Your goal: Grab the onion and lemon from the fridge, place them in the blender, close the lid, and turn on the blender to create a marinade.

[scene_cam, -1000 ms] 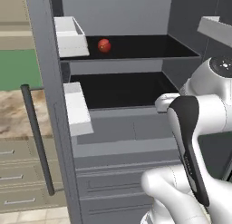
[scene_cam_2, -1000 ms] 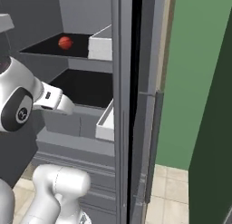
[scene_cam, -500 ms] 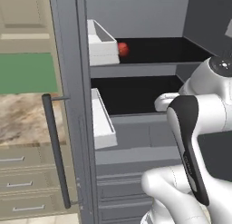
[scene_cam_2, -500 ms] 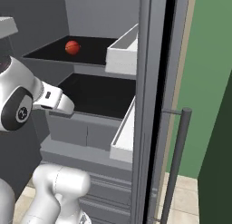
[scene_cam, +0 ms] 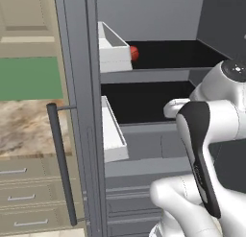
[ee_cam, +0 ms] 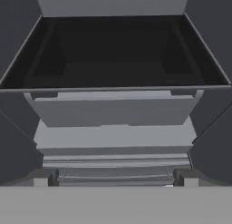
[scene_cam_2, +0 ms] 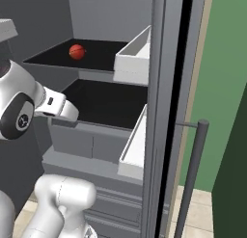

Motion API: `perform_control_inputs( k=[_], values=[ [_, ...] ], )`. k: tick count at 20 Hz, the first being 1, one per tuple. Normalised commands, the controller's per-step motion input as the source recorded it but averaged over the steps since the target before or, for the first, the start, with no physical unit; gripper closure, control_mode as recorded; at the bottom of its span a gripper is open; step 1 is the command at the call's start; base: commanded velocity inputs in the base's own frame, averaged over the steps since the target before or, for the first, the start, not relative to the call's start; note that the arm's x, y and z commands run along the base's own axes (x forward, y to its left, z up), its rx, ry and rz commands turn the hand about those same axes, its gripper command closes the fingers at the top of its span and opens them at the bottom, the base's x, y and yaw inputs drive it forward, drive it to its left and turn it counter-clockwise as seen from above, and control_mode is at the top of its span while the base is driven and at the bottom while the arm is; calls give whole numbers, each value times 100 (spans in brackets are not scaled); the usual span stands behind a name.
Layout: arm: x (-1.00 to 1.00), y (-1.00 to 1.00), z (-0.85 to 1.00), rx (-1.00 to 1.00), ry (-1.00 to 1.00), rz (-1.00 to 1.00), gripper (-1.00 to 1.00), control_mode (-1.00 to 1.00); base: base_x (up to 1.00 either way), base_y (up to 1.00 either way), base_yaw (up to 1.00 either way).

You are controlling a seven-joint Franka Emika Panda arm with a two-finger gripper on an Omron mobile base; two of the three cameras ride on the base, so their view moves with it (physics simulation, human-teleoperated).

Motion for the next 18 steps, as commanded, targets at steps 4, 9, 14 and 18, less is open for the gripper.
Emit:
perform_control_inputs(
  k=[4, 9, 14, 18],
  values=[
    [27, 4, 16, 0, -4, 0, -100, -100, 0, 0, 0],
    [25, 15, 29, 0, -18, 4, -100, -100, 0, 0, 0],
    [41, 14, 37, 0, -17, 7, -100, -100, 0, 0, 0],
    [40, 19, 36, 0, -17, 8, -100, -100, 0, 0, 0]
  ],
)
